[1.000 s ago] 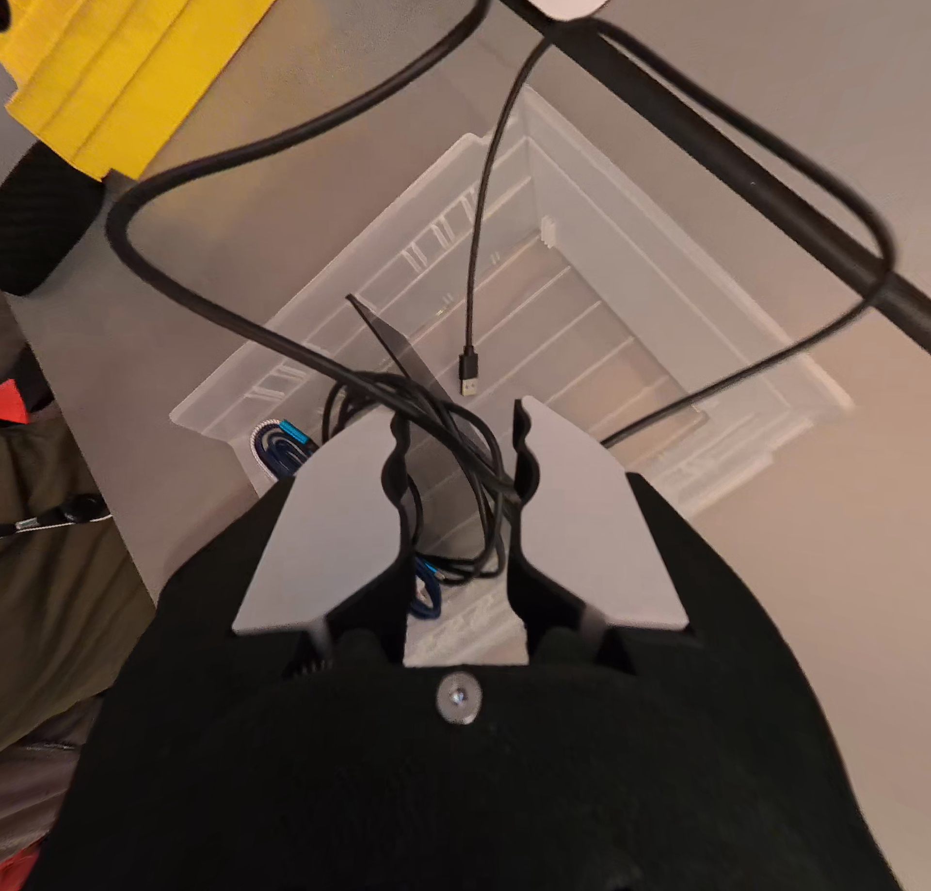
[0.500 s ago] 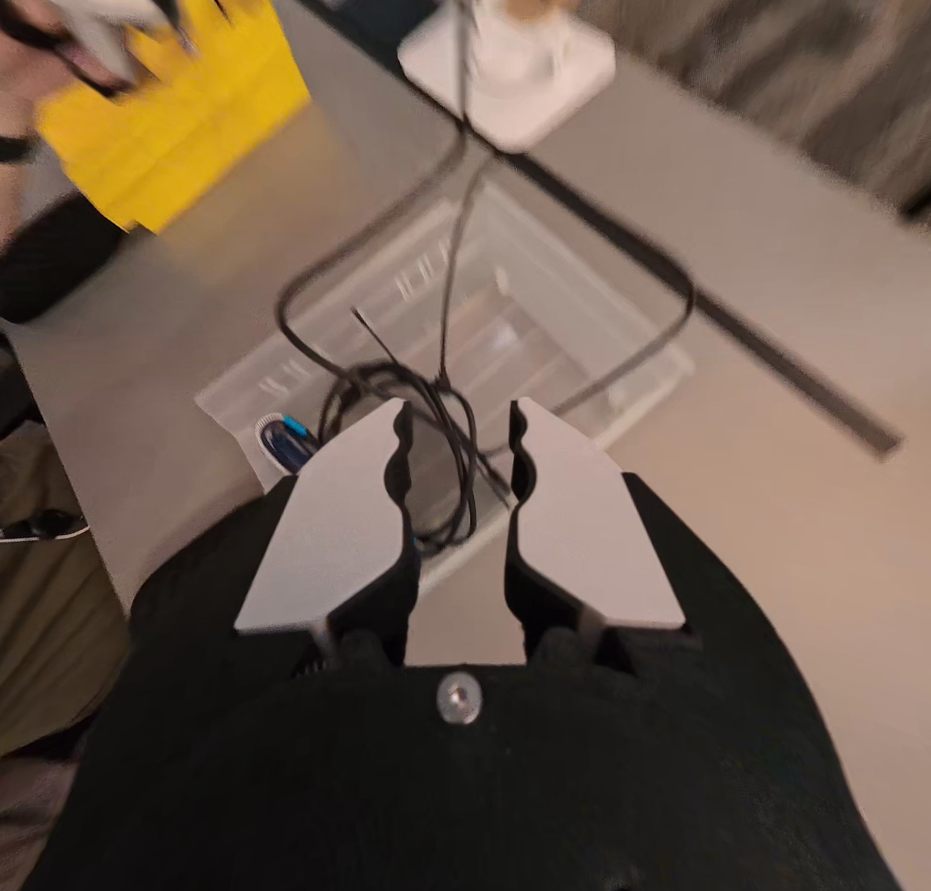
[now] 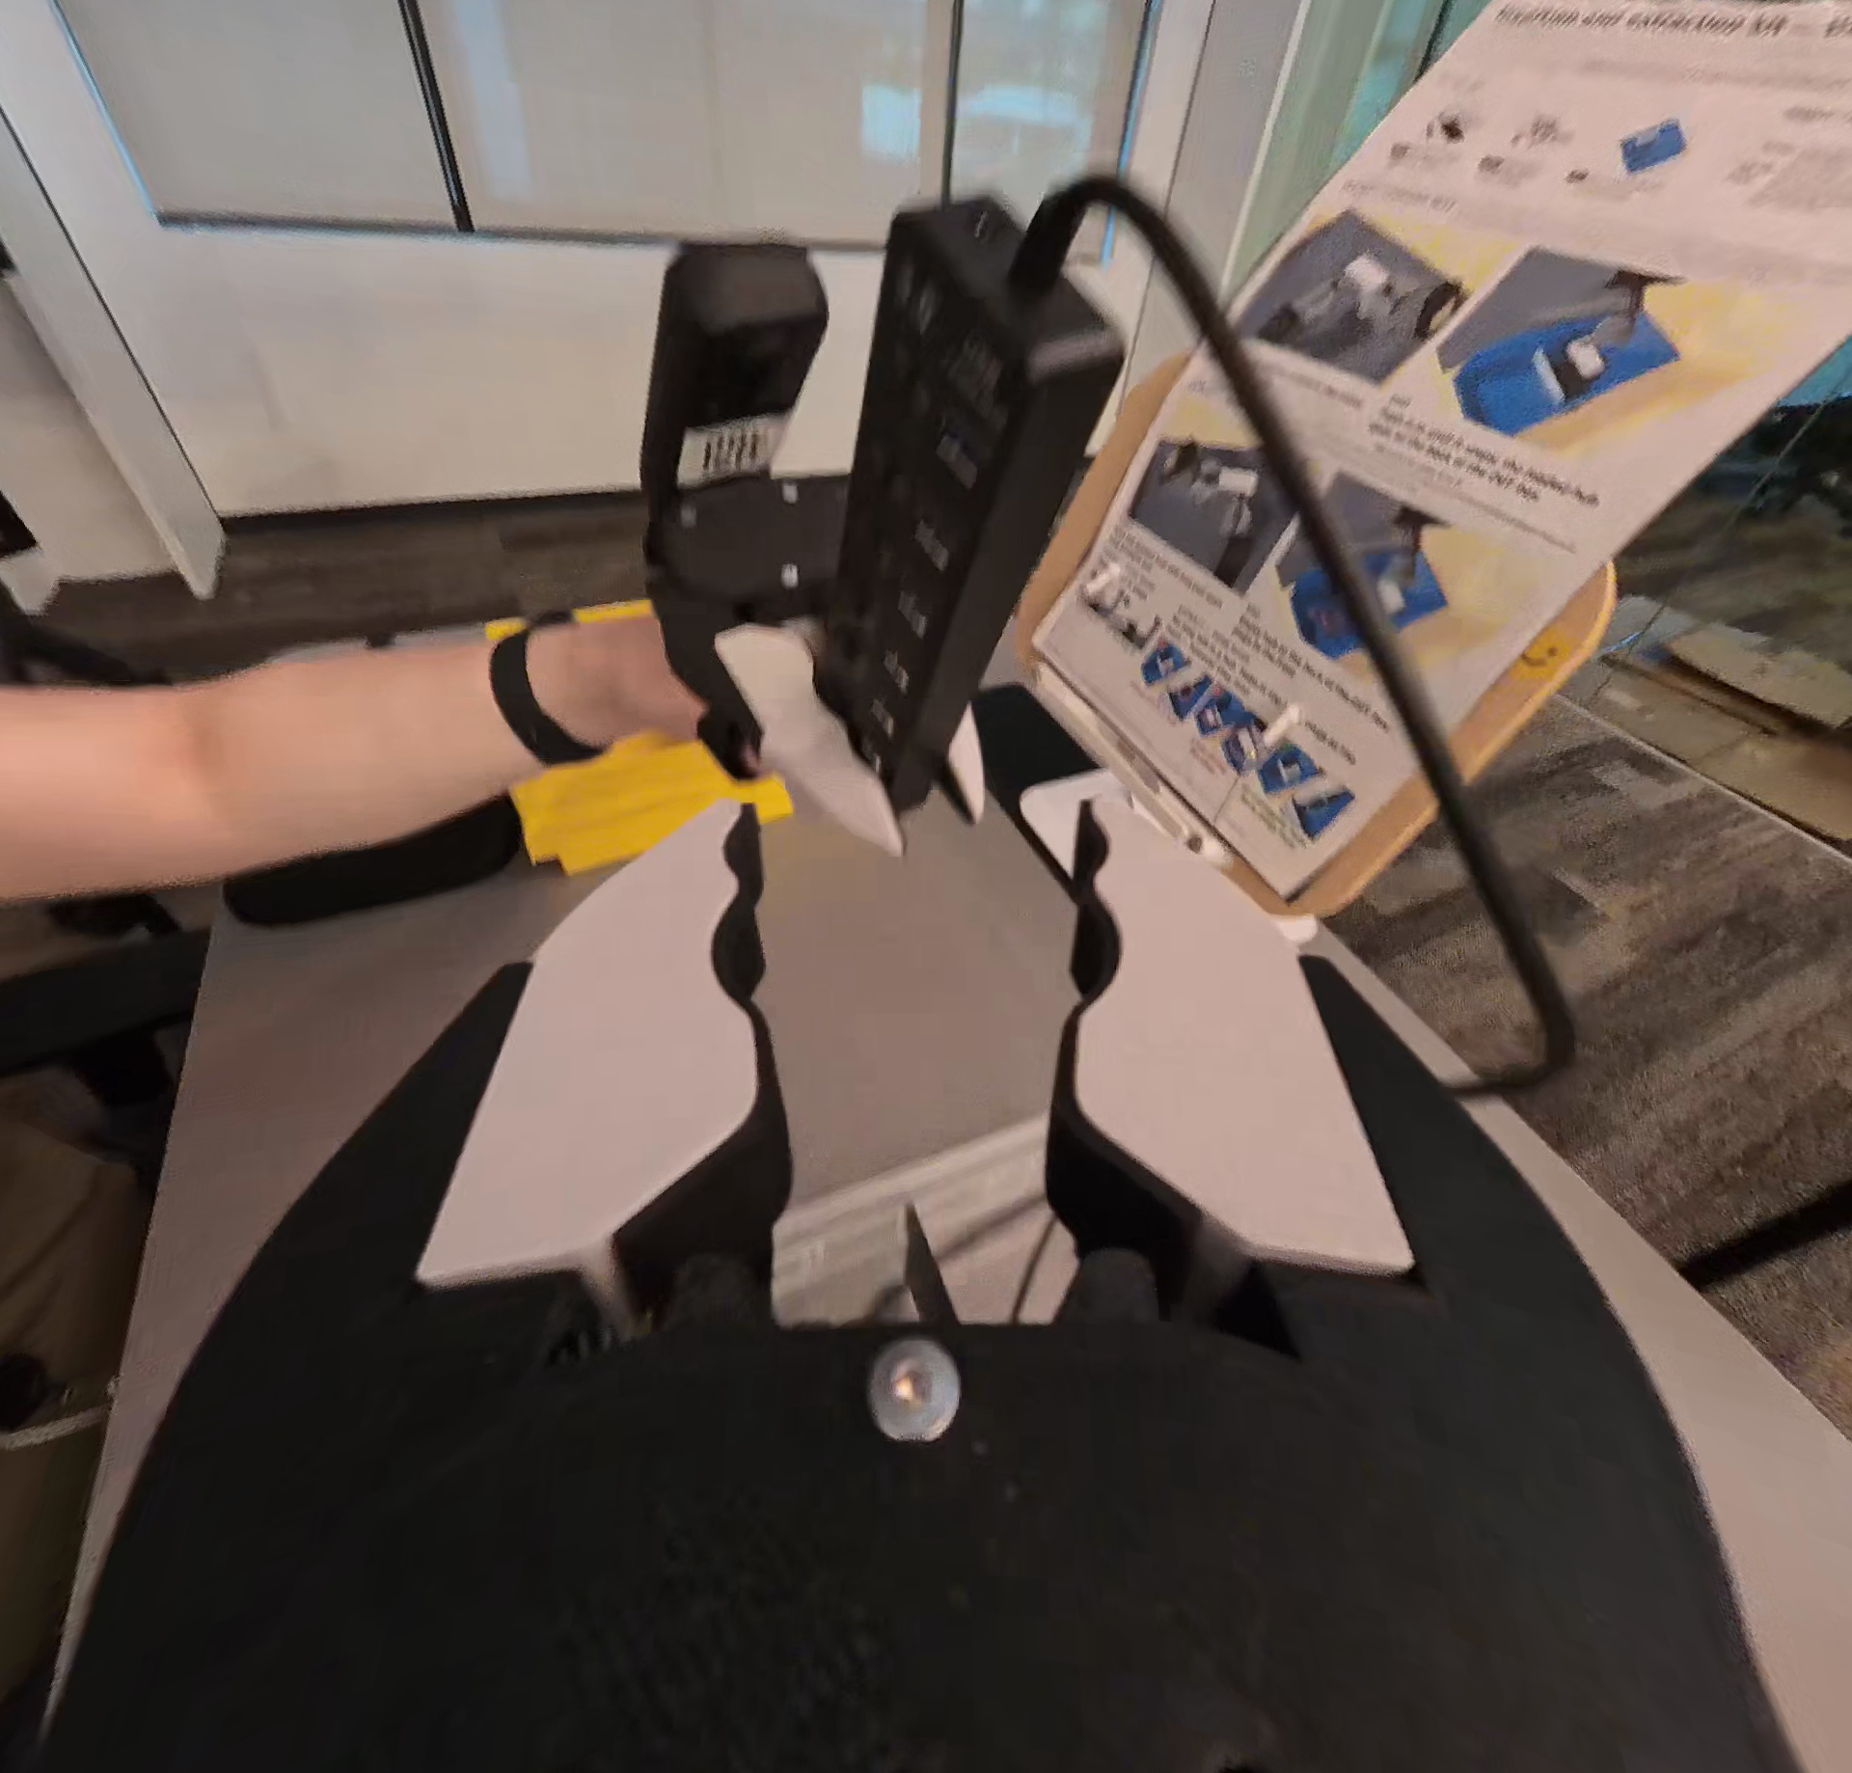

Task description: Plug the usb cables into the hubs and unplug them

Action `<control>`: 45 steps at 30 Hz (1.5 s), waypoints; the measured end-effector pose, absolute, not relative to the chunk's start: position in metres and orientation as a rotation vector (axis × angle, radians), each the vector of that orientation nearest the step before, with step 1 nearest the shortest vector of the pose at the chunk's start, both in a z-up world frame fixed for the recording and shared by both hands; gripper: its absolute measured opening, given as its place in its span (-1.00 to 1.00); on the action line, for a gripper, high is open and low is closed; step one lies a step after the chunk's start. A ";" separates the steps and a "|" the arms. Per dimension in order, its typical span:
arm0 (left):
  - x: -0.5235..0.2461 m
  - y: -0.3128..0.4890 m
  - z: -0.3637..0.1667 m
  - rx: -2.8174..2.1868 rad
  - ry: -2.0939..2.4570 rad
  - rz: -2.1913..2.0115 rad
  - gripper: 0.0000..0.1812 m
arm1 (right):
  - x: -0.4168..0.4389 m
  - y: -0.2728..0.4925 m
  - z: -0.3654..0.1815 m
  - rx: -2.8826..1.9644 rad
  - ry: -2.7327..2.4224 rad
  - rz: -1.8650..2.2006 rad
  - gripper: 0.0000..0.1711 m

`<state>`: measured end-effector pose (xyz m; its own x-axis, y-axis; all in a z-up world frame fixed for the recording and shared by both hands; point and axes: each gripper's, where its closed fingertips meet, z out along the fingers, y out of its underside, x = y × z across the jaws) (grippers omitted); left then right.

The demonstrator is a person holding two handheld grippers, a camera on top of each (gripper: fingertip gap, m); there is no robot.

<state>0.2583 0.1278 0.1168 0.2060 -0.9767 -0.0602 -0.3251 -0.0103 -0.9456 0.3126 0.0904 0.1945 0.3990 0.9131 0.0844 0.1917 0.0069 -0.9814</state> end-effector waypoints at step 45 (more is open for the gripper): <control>0.195 0.020 0.069 -1.439 1.261 -1.025 -0.59 | 0.350 0.208 -0.103 -2.483 -1.827 -0.211 -0.68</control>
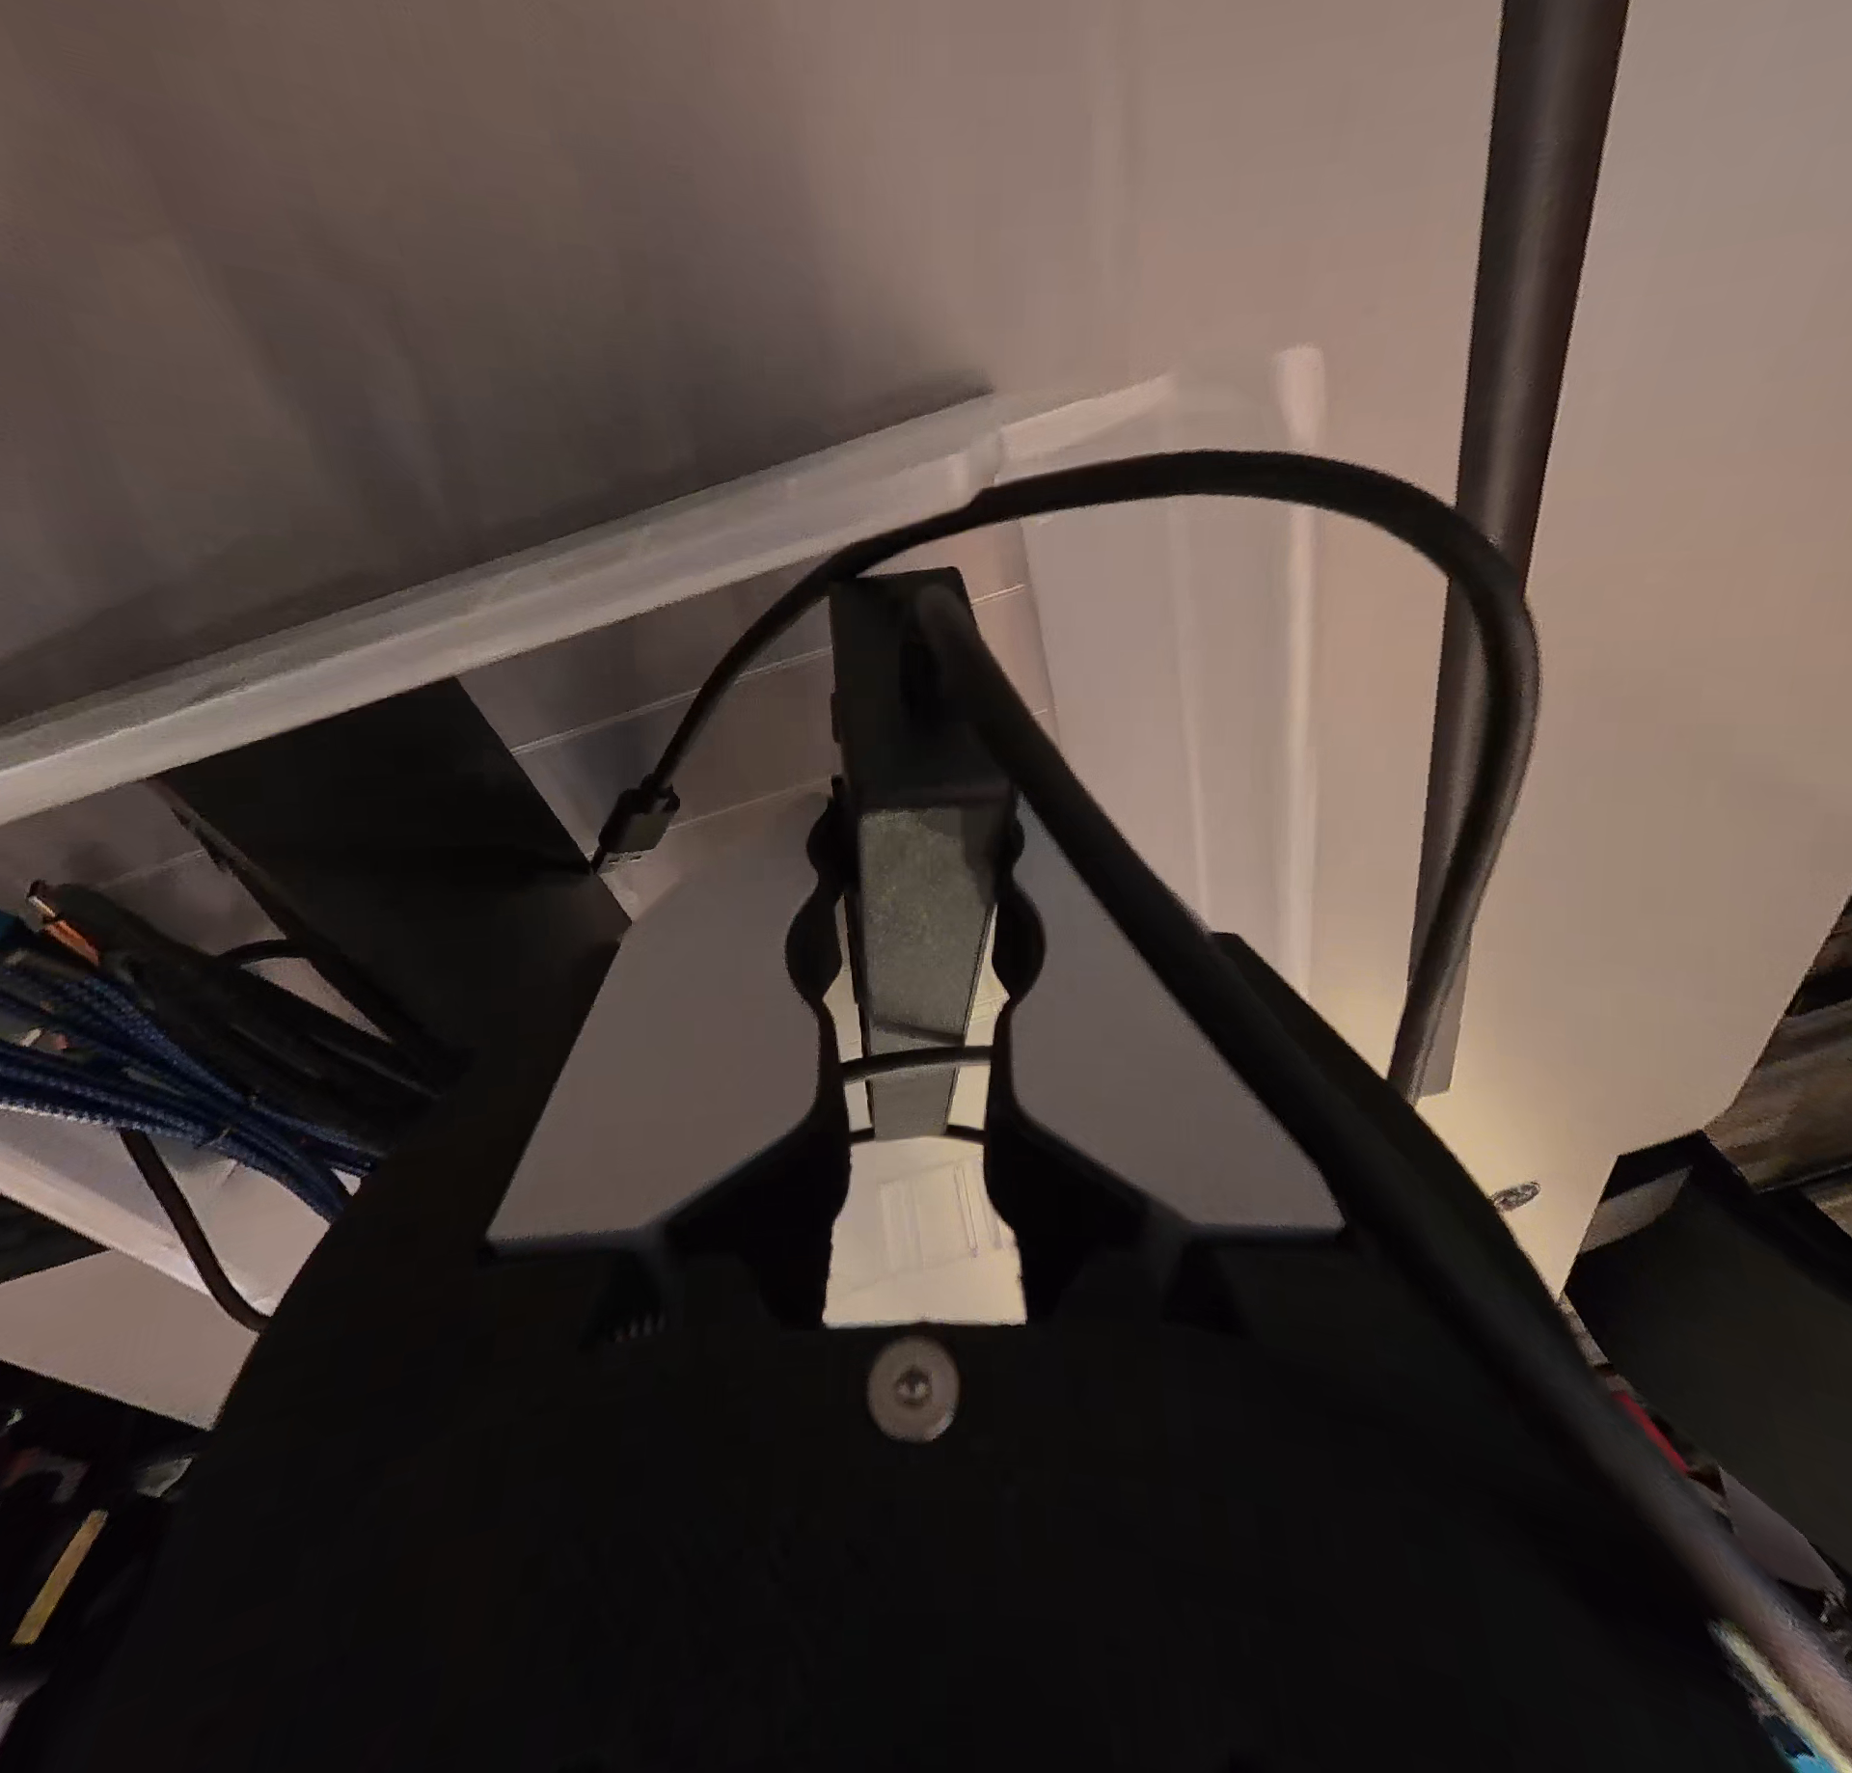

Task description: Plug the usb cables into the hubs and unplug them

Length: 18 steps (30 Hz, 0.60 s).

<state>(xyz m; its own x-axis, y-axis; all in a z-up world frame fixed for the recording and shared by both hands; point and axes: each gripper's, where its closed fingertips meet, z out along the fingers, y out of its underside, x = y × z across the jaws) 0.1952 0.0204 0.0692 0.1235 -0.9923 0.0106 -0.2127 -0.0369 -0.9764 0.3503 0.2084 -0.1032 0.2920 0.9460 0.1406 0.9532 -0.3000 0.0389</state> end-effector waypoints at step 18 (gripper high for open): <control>0.181 0.020 0.078 -1.432 1.244 -1.028 -0.58 | 0.352 0.192 -0.103 -2.583 -1.851 -0.179 -0.58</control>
